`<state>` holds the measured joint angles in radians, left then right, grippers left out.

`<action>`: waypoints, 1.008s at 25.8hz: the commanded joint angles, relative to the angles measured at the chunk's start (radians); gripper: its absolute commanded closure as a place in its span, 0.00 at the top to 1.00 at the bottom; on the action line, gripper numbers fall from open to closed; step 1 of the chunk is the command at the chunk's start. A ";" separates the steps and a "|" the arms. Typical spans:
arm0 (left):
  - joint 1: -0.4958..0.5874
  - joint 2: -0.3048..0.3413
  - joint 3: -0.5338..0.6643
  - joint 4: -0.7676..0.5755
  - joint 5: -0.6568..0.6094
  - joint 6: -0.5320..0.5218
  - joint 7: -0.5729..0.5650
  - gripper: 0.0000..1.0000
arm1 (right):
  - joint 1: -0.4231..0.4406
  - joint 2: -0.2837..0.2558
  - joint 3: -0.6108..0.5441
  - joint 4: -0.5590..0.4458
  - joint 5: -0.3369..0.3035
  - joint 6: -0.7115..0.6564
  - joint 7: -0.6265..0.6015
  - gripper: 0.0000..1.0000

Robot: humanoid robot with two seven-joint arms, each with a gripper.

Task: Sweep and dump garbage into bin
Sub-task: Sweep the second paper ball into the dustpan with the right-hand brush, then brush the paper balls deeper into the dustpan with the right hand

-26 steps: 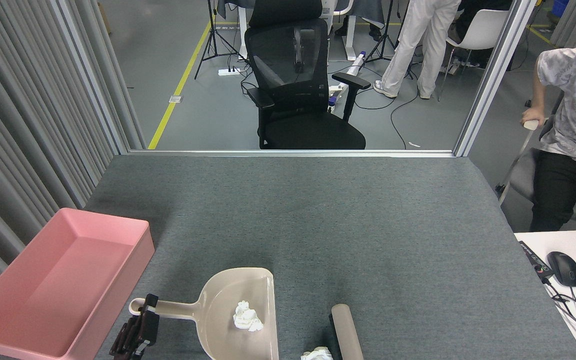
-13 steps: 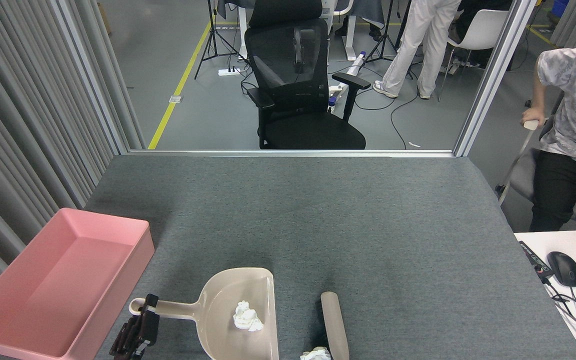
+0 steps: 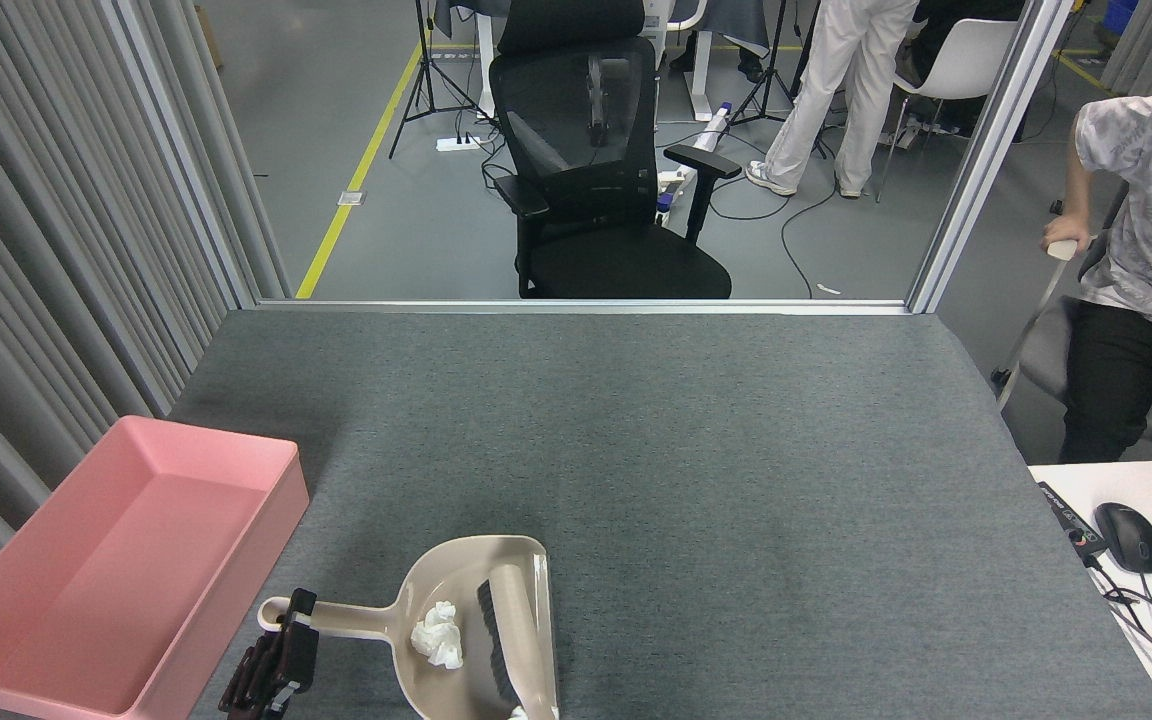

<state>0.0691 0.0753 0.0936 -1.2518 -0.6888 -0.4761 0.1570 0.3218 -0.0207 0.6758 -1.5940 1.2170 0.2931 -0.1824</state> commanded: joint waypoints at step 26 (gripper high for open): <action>0.008 0.001 0.000 -0.008 0.000 -0.001 -0.001 0.40 | 0.115 -0.065 0.059 -0.078 0.111 0.279 -0.137 0.00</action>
<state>0.0768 0.0757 0.0935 -1.2588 -0.6888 -0.4773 0.1564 0.4434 -0.0879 0.7037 -1.6758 1.3384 0.5749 -0.3261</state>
